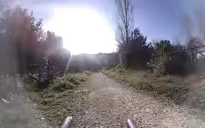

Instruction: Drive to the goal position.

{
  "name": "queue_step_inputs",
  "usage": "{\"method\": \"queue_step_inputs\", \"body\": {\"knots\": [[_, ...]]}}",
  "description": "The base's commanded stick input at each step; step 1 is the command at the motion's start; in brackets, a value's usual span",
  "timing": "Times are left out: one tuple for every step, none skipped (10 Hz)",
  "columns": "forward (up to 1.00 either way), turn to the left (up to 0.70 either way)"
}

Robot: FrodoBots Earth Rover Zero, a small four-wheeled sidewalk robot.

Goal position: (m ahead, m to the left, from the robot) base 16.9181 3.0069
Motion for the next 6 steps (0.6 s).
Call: {"method": "queue_step_inputs", "body": {"knots": [[0.5,0.0],[0.5,0.0],[0.5,0.0],[0.5,0.0],[0.5,0.0],[0.5,0.0]]}}
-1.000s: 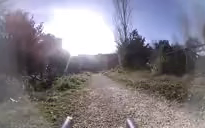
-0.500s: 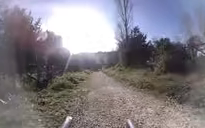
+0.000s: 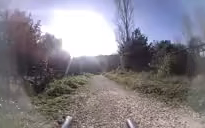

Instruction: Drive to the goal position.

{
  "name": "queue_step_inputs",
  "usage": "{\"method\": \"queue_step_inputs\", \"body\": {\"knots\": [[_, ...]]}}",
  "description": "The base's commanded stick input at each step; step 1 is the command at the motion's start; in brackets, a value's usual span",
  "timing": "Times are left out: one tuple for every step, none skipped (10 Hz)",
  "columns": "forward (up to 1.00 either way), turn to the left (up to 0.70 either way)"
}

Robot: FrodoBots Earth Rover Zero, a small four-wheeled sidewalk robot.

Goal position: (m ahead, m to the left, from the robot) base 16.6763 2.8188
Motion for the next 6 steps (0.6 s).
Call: {"method": "queue_step_inputs", "body": {"knots": [[0.5,0.0],[0.5,0.0],[0.5,0.0],[0.5,0.0],[0.5,0.0],[0.5,0.0]]}}
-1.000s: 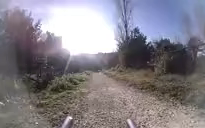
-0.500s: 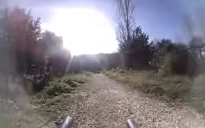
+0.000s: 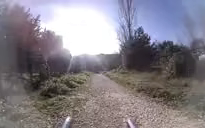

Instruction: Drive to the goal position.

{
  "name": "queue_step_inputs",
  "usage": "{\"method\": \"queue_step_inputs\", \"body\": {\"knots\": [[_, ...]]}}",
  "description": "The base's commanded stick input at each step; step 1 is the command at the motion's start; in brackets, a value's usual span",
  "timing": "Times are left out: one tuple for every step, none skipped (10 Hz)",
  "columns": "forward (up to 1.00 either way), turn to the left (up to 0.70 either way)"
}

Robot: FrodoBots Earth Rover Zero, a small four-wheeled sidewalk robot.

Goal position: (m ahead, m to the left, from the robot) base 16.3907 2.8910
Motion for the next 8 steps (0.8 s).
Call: {"method": "queue_step_inputs", "body": {"knots": [[0.5,0.0],[0.5,0.0],[0.5,0.0],[0.5,0.0],[0.5,0.0],[0.5,0.0],[0.5,0.0],[0.5,0.0]]}}
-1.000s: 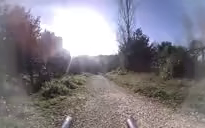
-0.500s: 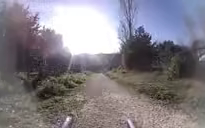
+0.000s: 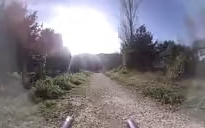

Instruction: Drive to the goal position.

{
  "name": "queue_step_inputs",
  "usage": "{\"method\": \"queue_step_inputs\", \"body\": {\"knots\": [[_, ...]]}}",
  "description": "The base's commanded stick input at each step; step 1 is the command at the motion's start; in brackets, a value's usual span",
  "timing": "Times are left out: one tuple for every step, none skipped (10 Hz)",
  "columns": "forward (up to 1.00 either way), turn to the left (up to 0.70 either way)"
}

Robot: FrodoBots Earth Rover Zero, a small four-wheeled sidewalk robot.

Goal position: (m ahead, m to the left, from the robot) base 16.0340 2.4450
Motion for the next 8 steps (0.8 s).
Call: {"method": "queue_step_inputs", "body": {"knots": [[0.5,0.0],[0.5,0.0],[0.5,0.0],[0.5,0.0],[0.5,0.0],[0.5,0.0],[0.5,0.0],[0.5,0.0]]}}
